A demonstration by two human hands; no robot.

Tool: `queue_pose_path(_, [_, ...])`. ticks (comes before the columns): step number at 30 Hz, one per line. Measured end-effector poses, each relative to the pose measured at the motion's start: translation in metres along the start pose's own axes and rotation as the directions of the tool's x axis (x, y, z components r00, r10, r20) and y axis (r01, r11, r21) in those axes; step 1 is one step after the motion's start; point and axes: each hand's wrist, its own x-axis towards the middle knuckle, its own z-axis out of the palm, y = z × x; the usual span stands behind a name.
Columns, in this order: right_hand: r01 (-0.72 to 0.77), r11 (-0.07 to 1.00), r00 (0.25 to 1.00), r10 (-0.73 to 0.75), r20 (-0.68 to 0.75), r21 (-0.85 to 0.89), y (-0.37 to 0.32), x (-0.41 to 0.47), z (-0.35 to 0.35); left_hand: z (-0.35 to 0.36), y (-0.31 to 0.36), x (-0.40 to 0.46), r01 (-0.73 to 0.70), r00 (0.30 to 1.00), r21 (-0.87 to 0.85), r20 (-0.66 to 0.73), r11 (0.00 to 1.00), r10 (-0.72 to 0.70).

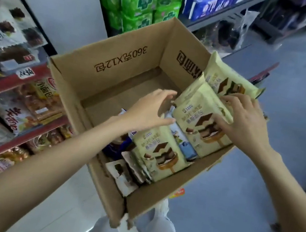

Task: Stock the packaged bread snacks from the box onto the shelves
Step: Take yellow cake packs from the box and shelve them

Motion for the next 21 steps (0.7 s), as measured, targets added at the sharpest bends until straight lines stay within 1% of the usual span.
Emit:
queue_pose_path(2, [0.015,1.0,1.0,-0.015,0.001,0.027,0.021,0.013,-0.005,0.015,0.012,0.022,0.065,0.997,-0.05,0.033,0.997,-0.064])
queue_pose_path(3, [0.026,0.999,1.0,-0.026,-0.015,0.021,0.031,0.02,-0.007,0.022,0.018,0.032,0.078,0.996,-0.027,0.042,0.997,-0.076])
queue_pose_path(4, [0.033,0.999,0.999,-0.033,-0.03,0.005,0.039,0.027,-0.01,0.028,0.023,0.041,0.051,0.998,0.055,0.04,0.997,-0.054])
queue_pose_path(6, [0.034,0.999,0.999,-0.034,-0.032,-0.021,0.052,0.042,-0.013,0.036,0.032,0.06,-0.114,0.993,0.276,0.045,0.954,0.105])
queue_pose_path(7, [0.026,1.0,1.0,-0.026,-0.013,-0.016,0.056,0.049,-0.013,0.038,0.035,0.069,-0.205,0.979,0.357,0.076,0.911,0.191])
queue_pose_path(8, [0.016,1.0,1.0,-0.016,0.016,0.006,0.06,0.056,-0.012,0.04,0.039,0.078,-0.272,0.962,0.414,0.124,0.869,0.241])
queue_pose_path(9, [0.008,0.999,0.999,-0.01,0.047,0.038,0.062,0.061,-0.011,0.041,0.042,0.087,-0.31,0.95,0.458,0.179,0.833,0.255])
queue_pose_path(11, [0.008,0.997,0.996,-0.015,0.09,0.078,0.066,0.068,-0.006,0.044,0.047,0.102,-0.344,0.934,0.529,0.277,0.776,0.226])
queue_pose_path(14, [-0.004,0.994,0.992,-0.01,0.125,0.111,0.072,0.075,-0.001,0.046,0.051,0.116,-0.373,0.918,0.588,0.345,0.718,0.195])
queue_pose_path(16, [-0.009,0.991,0.99,-0.009,0.138,0.132,0.074,0.079,0.002,0.045,0.048,0.118,-0.393,0.914,0.609,0.342,0.689,0.22])
queue_pose_path(19, [0.007,0.991,0.991,-0.025,0.128,0.136,0.076,0.083,0.004,0.043,0.043,0.113,-0.399,0.914,0.602,0.325,0.692,0.244])
queue_pose_path(21, [0.012,0.984,0.993,-0.032,0.114,0.175,0.078,0.085,0.004,0.041,0.042,0.109,-0.414,0.909,0.607,0.32,0.678,0.268])
